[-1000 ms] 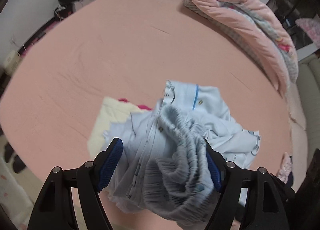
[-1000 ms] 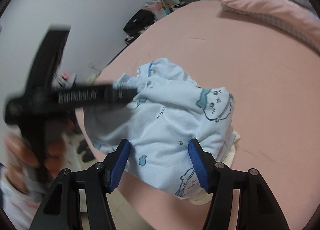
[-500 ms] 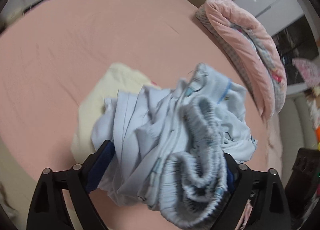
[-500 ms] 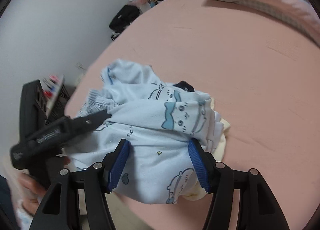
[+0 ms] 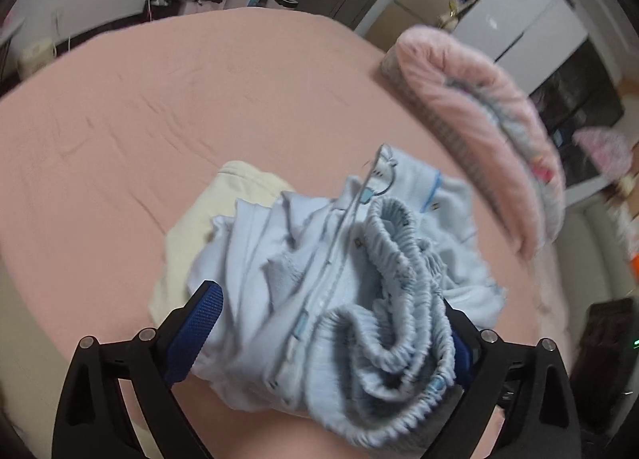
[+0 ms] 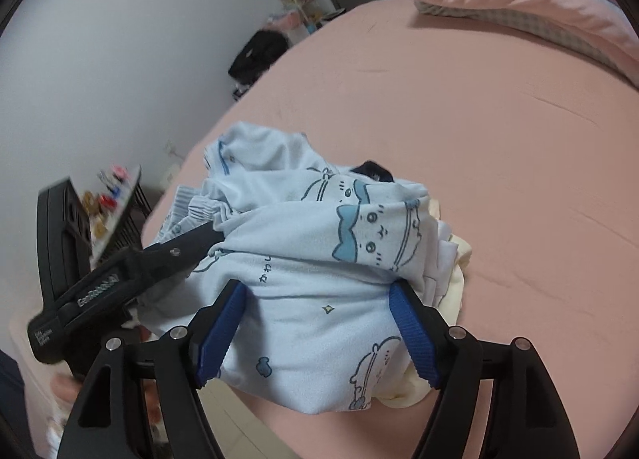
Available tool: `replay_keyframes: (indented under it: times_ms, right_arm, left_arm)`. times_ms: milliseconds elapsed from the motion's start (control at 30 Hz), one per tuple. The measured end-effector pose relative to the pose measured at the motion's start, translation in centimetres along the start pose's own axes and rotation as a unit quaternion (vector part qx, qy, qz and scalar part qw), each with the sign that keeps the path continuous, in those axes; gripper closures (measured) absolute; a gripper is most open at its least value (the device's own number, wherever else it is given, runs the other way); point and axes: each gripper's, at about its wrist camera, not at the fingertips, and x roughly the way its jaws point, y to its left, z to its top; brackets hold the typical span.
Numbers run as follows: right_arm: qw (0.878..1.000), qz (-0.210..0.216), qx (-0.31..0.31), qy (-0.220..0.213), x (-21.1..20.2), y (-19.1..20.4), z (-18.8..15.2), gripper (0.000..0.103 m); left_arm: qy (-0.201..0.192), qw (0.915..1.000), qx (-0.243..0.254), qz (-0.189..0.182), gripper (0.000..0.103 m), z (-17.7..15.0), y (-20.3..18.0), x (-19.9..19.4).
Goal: Fold clothes
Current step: 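Open both grippers and withdraw from the stacked pants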
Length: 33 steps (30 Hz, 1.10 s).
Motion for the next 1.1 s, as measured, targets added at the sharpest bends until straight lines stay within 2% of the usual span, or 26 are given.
replay_keyframes:
  times_ms: [67,200,267,367,467,567,767,867,1100]
  right_arm:
    - [1.0,0.006,0.01,-0.006,-0.8,-0.1,0.2,0.028]
    - [1.0,0.009,0.019,-0.022,-1.9,-0.5,1.0,0.028]
    - [0.999,0.017,0.023,-0.035,-2.1,-0.4,1.0,0.028]
    - [0.998,0.024,0.034,-0.044,-3.3,-0.5,1.0,0.028]
    - [0.997,0.025,0.036,-0.06,-5.2,-0.2,0.7,0.028]
    - [0.997,0.022,0.02,-0.067,-6.5,0.8,0.5,0.028]
    - [0.997,-0.019,-0.016,-0.077,-9.8,1.8,-0.9,0.028]
    - [0.995,-0.043,-0.038,-0.083,-11.1,3.1,-2.0,0.028]
    - [0.992,-0.038,-0.05,-0.109,-13.8,6.3,-4.6,0.028]
  left_arm:
    - [0.0,0.9999,-0.012,-0.005,0.006,0.3,-0.2,-0.5]
    - [-0.01,0.9999,0.001,-0.011,0.006,1.0,-1.3,-1.5]
    - [-0.013,0.9995,-0.002,-0.027,0.006,1.3,-1.4,-2.1]
    - [-0.018,0.9995,-0.005,-0.024,0.006,1.8,-1.8,-2.8]
    - [-0.038,0.9992,0.014,-0.003,0.006,1.6,-2.5,-4.3]
    - [-0.054,0.9981,0.03,-0.001,0.006,0.9,-3.1,-6.1]
    - [-0.084,0.9947,0.055,0.02,0.006,-0.5,-3.9,-10.1]
    - [-0.106,0.9902,0.078,0.046,0.006,-1.9,-4.5,-12.5]
    - [-0.13,0.9799,0.119,0.094,0.006,-5.7,-5.3,-16.8]
